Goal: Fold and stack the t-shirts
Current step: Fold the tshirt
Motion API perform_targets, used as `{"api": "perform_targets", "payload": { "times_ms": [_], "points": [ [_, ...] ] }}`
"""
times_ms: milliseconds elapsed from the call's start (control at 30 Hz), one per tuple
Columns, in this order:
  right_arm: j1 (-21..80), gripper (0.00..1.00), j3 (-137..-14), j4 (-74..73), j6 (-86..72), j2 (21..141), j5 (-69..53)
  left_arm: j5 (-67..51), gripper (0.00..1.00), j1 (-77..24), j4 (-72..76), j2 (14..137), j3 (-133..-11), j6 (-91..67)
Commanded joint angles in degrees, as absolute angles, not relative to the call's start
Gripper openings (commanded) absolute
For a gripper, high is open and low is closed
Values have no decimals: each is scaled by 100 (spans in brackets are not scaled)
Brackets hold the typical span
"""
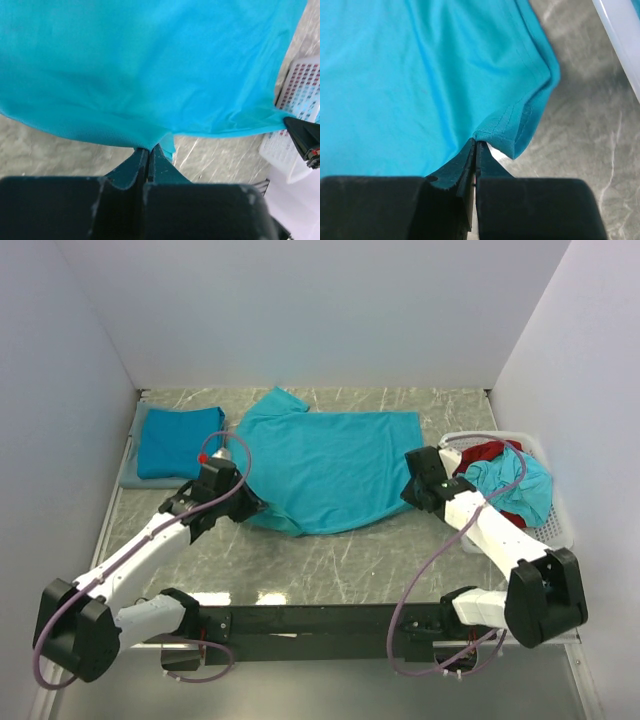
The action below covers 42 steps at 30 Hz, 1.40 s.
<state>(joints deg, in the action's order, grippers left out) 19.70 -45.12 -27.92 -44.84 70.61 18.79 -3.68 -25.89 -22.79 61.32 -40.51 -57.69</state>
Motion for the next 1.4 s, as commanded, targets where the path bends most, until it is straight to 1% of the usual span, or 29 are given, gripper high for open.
{"api": "perform_targets", "payload": {
  "times_ms": [0, 200, 367, 800, 1100, 1233, 1267, 1300, 1333, 1367],
  "points": [
    [1864, 2, -5000, -2839, -4202, 7346, 1969, -97, 0, -2427, -1995, 6319, -4570, -5537],
    [1758, 2, -5685, -2953, -4034, 7910, 1819, -412, 0, -1908, -1635, 6942, -5000, -5265],
    [1600, 2, -5950, -3032, -3964, 8217, 1811, -650, 0, -1556, -1503, 7505, -5518, -5028],
    [1231, 2, -6591, -3041, -3832, 9096, 1723, -1406, 0, -1099, -783, 8823, -6135, -4816],
    [1055, 3, -7048, -3059, -3823, 9659, 1644, -1309, 0, -985, -545, 9561, -6662, -4746],
    [1046, 4, -7128, -3006, -3964, 9843, 1907, -1257, 1, -932, -413, 9861, -6837, -4790],
    [1028, 6, -7206, -3006, -3973, 9887, 1959, -1196, 7, -923, -404, 9957, -6881, -4799],
    [1011, 15, -7242, -2980, -3981, 9922, 1986, -1161, 19, -923, -387, 10002, -6917, -4738],
    [1019, 20, -7286, -2971, -3981, 10001, 2021, -1230, 34, -923, -387, 10054, -7013, -4676],
    [1011, 22, -7338, -2962, -3964, 10028, 2048, -1187, 43, -923, -465, 10116, -7118, -4641]
  ]
}}
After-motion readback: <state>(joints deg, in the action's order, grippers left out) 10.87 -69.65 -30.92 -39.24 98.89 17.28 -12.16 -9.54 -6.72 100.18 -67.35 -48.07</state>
